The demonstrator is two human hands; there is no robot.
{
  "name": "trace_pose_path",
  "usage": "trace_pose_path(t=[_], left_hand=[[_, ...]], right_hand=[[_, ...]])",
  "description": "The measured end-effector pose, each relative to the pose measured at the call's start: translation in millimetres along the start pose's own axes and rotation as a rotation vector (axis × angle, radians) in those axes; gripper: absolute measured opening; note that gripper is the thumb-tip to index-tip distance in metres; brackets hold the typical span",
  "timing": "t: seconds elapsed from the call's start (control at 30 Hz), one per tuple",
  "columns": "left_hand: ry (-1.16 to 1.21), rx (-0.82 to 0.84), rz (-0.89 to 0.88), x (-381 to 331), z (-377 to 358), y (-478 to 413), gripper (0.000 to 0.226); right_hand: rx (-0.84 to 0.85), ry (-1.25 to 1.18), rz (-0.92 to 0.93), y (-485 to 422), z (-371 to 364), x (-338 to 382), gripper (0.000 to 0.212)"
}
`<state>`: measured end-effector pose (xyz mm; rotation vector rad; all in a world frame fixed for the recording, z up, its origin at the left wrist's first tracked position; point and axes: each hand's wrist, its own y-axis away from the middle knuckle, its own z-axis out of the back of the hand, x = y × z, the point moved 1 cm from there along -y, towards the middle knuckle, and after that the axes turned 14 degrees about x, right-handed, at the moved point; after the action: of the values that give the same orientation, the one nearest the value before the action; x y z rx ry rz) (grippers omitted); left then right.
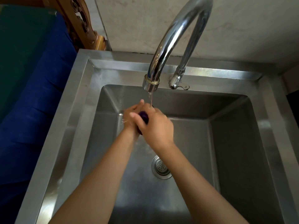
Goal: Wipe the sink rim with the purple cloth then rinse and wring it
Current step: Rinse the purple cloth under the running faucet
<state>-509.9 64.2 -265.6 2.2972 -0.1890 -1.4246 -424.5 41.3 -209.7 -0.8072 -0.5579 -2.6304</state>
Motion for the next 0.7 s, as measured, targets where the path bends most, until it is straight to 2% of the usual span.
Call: trace_pose_path(t=[0.03,0.1,0.17,0.27,0.33,0.4,0.47,0.53,0.6,0.7], left_hand=[[0.067,0.058,0.005,5,-4,4,0.061],[0.128,0.064,0.057,13,-12,11,0.054],[0.193,0.001,0.203,15,-18,14,0.043],[0.113,-0.095,0.165,15,-25,15,0.038],[-0.082,-0.11,0.14,14,-22,15,0.034],[-0.46,-0.147,0.081,12,-18,17,0.034],[-0.543,-0.205,-0.039,9,-16,22,0.035],[-0.414,-0.21,-0.116,3,-17,26,0.023],[-0.118,-0.113,-0.112,-2,-16,26,0.009],[0.312,0.096,-0.083,-3,-10,24,0.017]], right_hand=[[-0.044,0.075,-0.009,-6,1,5,0.042],[-0.121,0.105,0.0,-19,4,11,0.04],[-0.106,0.106,-0.054,-34,10,7,0.04],[-0.052,0.021,-0.197,-51,21,-12,0.042],[-0.082,-0.104,-0.239,-53,19,-27,0.043],[-0.115,-0.212,-0.254,-49,13,-40,0.044],[-0.103,-0.361,-0.248,-45,10,-51,0.041],[-0.051,-0.555,-0.252,-39,10,-59,0.039],[0.007,-0.754,-0.236,-31,7,-64,0.043],[0.019,-0.998,-0.18,-19,7,-66,0.043]])
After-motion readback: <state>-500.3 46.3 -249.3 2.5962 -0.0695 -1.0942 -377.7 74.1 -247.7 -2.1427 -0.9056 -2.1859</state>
